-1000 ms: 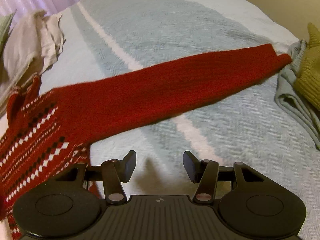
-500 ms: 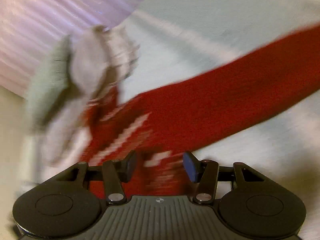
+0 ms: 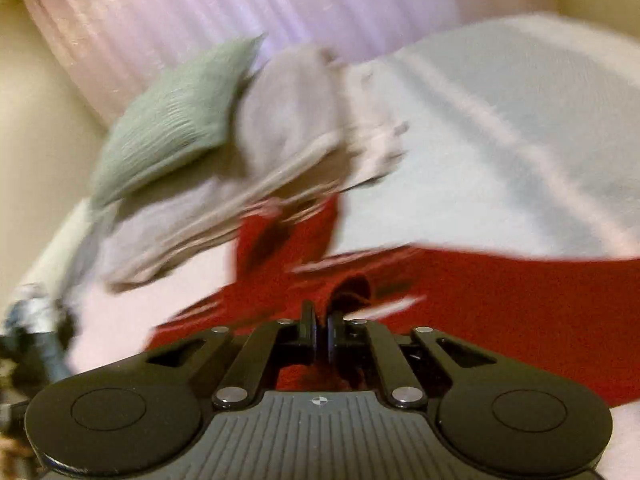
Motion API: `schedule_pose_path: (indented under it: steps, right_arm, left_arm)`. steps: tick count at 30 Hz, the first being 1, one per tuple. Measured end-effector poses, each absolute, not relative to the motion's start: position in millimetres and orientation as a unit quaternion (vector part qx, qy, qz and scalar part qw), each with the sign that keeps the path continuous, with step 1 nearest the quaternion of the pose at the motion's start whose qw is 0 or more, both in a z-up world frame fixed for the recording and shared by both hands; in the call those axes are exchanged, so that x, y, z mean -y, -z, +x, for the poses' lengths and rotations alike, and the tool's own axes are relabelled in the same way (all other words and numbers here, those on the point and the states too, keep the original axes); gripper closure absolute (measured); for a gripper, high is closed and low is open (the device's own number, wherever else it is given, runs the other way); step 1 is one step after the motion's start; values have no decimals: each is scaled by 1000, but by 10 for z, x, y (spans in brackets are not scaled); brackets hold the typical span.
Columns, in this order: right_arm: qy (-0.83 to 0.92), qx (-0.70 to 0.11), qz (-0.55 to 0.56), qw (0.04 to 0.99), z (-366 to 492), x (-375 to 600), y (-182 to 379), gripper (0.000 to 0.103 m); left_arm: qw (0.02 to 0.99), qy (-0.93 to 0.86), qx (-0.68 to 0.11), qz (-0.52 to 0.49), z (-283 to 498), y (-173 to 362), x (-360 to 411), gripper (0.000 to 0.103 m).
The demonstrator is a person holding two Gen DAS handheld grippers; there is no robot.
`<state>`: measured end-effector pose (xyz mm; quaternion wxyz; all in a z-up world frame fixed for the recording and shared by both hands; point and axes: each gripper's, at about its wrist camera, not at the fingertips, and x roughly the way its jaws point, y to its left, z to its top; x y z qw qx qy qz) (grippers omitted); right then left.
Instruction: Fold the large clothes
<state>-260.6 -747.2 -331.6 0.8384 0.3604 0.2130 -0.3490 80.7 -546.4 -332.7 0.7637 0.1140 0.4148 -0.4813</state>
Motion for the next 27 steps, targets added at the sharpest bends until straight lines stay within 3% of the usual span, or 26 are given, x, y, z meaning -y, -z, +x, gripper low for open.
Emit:
schedule_pose_path:
  steps: [9,11,12,13,16,22,27]
  right_arm:
    - [409,-303,377,773,-2915,7683,3877,101]
    - [436,-327,359,758,-2937,7699,3858,90]
    - [459,-326,350,749,-3014,7673,3817,73]
    - [483,-321,339,741,-3089,7640,3787,64]
    - [526,-360,336,694,-3457,7708,3872,64]
    - [579,-201,484,625,-5120,7827,3667,62]
    - [618,-80,533,572,-6076,7951,3993,63]
  left_arm:
    - [736,529,-388,167,458,3495,5890,72]
    - [736,522,-386,193,418,3545,5969,72]
    - [735,513,-389,214,415,3594,6013,72]
    - [733,499,-396,238,425,3675,6058,72]
    - [739,454,-424,261,514,3788,6072,71]
    - [774,393,-449,212,722,3550,5720,70]
    - [789,344,-485,155,726,3549,5524,64]
